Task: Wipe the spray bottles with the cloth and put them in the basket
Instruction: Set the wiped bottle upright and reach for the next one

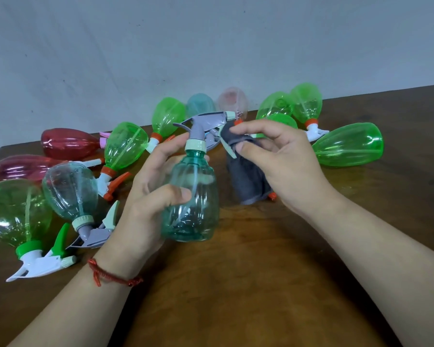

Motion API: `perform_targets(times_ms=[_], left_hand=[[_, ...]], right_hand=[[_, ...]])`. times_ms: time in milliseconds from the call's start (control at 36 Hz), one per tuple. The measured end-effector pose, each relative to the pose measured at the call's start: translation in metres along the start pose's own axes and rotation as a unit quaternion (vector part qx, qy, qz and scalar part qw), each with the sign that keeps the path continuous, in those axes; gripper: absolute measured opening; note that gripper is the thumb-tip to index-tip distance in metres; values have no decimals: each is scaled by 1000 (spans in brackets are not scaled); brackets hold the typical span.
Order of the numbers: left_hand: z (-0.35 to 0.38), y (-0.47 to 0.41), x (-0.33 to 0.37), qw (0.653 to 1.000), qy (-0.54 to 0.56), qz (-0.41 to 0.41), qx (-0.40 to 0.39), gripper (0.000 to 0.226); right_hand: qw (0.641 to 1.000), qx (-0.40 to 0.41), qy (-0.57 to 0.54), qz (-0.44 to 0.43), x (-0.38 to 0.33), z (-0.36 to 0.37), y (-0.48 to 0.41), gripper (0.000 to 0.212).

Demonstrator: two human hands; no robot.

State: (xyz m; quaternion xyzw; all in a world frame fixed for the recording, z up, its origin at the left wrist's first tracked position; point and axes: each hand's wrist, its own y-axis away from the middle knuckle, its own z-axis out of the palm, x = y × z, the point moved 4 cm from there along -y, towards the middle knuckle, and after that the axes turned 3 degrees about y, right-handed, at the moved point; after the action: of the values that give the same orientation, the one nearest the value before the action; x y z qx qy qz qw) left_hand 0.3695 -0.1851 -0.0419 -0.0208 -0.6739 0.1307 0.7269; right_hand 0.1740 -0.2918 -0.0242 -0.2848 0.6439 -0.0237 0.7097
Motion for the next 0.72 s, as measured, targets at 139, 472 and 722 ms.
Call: perform_targets(times_ms=[139,472,722], left_hand=[[-9,-1,1,1000,-3,0,23,88],[-10,-1,6,996,-83,41,16,89],[1,1,1,979,-179,87,-52,86]], right_hand=[[998,-30,44,31,1,0,-1,27],[989,-12,140,-45,1,1,2,27],[968,84,205,-120,-7,-3,5,25]])
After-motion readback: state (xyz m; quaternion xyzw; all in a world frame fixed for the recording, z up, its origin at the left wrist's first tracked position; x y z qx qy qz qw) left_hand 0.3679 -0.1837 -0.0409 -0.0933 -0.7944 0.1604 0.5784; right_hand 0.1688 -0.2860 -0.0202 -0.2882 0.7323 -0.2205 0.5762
